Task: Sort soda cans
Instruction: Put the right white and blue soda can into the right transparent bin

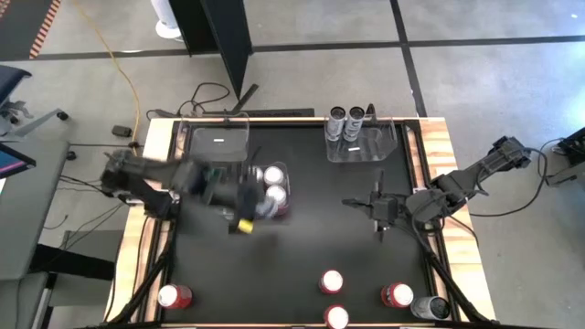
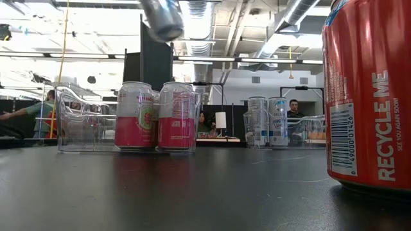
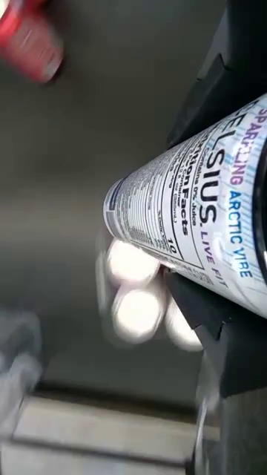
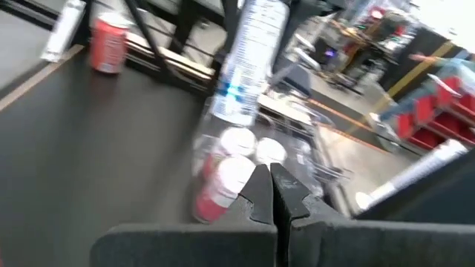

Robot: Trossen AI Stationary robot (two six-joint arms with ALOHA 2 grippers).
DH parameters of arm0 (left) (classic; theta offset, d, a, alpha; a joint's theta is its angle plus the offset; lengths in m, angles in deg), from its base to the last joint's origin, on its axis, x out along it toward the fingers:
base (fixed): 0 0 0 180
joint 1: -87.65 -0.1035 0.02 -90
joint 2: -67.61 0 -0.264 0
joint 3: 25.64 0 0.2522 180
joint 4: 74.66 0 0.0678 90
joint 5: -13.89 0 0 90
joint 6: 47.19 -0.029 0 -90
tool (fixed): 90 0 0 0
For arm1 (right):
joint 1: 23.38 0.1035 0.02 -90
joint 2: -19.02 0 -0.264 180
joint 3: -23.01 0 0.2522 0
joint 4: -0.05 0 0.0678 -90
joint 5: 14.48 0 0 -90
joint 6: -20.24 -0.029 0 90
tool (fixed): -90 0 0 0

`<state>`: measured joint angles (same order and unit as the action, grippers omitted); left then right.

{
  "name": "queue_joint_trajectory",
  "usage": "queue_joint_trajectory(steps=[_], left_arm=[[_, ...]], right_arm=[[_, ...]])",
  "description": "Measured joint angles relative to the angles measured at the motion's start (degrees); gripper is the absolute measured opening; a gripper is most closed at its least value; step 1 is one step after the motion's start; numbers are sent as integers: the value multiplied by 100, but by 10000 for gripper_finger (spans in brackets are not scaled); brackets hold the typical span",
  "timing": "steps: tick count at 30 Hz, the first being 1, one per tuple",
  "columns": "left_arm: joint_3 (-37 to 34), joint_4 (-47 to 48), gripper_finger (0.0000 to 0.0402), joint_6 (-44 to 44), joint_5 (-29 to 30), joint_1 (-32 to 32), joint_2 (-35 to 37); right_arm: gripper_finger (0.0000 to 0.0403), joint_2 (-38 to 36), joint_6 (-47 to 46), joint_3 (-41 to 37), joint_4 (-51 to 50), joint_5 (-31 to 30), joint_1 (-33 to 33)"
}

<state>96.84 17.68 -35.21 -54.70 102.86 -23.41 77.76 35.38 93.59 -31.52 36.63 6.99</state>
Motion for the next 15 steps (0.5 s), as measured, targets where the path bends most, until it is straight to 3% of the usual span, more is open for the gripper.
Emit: queue_joint_trajectory(steps=[5, 10, 15], left_arm=[[108, -958, 255, -1106, -176, -1363, -7], [108, -1932, 255, -1704, -1080, -2613, -275], [106, -2505, 255, -2150, -1793, -3365, -809]], right_arm=[[0, 0, 7, 0, 5, -597, -2], [0, 0, 13, 0, 1, -673, -13], [0, 0, -43, 0, -65, -800, -13]])
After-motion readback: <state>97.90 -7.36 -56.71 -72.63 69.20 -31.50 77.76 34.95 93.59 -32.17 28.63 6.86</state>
